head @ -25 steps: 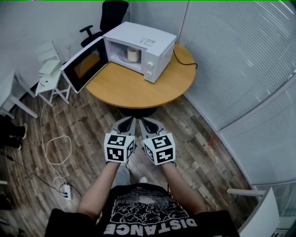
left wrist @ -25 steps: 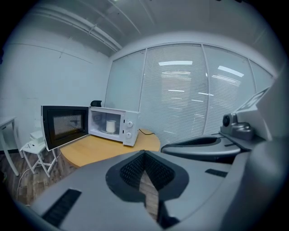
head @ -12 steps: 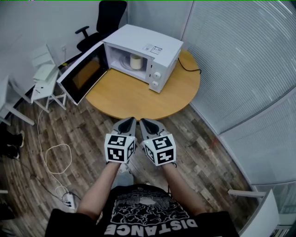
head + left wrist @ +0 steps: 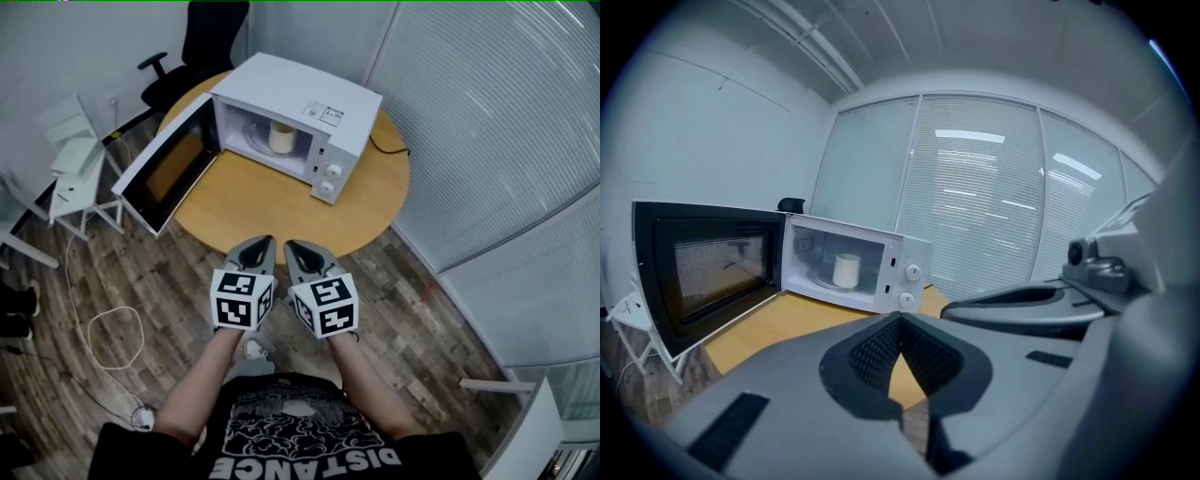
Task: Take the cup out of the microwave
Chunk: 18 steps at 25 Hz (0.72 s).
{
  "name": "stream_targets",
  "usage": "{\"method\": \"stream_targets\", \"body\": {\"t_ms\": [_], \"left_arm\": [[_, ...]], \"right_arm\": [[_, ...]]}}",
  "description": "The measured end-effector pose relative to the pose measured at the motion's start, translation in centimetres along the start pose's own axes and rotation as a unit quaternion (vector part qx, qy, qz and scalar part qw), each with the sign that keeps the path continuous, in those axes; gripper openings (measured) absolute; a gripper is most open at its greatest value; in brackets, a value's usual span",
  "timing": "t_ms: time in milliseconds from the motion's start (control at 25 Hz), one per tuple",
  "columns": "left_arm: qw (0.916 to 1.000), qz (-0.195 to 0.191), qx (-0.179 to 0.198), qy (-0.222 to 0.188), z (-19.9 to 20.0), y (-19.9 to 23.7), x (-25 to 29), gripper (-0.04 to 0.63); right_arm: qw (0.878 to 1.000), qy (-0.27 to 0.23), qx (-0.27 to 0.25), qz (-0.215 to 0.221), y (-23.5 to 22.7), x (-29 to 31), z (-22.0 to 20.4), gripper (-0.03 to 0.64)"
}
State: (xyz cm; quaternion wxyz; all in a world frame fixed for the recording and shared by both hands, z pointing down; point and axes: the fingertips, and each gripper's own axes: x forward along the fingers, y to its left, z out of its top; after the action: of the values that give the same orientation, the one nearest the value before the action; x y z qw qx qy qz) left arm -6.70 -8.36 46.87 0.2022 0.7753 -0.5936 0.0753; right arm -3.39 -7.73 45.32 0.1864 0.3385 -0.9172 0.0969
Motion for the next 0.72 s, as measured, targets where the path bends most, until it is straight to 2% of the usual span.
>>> {"method": "stream_targets", "body": {"t_ms": [320,720], "left_arm": [[0.9999,-0.011,0.005,0.001,1.1,3.7,0.5,0.009],[0.9998,-0.015,0.011,0.004,1.8,4.7,2.8,0.009]], "right_arm": [[1.000,0.000,0.002,-0.006,1.2,3.8,1.6,0.015],[1.000,-0.005,0.010,-0.012,-0.5,5.8,2.3,0.015]]}}
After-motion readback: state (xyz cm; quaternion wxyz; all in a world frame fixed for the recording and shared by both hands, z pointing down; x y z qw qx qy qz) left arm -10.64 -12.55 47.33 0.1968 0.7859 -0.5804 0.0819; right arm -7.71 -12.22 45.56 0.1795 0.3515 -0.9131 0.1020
